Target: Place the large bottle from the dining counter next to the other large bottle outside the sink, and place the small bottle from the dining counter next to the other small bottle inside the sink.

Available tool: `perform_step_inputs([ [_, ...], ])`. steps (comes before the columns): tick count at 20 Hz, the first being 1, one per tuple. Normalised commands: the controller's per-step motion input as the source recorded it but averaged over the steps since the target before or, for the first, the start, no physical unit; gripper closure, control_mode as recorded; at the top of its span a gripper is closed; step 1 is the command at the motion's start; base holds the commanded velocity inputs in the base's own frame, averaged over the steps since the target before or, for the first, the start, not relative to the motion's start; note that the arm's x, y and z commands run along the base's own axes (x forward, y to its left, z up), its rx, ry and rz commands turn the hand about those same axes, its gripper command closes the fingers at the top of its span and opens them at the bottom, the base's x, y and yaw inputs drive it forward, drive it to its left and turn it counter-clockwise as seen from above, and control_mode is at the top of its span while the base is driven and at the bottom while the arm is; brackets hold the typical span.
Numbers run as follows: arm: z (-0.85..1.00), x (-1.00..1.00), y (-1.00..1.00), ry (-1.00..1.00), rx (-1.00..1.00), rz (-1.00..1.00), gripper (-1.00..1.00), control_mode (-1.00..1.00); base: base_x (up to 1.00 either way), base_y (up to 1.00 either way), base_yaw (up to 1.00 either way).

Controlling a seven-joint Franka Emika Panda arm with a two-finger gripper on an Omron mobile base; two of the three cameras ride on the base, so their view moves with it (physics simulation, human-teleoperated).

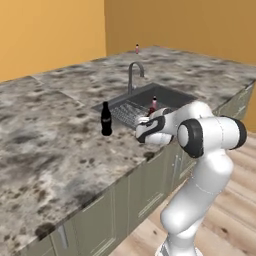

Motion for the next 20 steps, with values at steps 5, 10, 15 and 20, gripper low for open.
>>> perform_step_inputs([
  [5,0.00,0.00,0.00,0.00,0.00,0.00,1.00,1.00,0.11,-0.02,0.25],
  [10,0.00,0.00,0.00,0.00,0.00,0.00,1.00,1.00,0.05,-0.19,0.27],
  [15,0.00,0.00,0.00,0.00,0.00,0.00,1.00,1.00,0.08,-0.17,0.21],
  [20,0.00,0.00,0.00,0.00,0.00,0.00,1.00,1.00,0.00,-0.37,0.08],
])
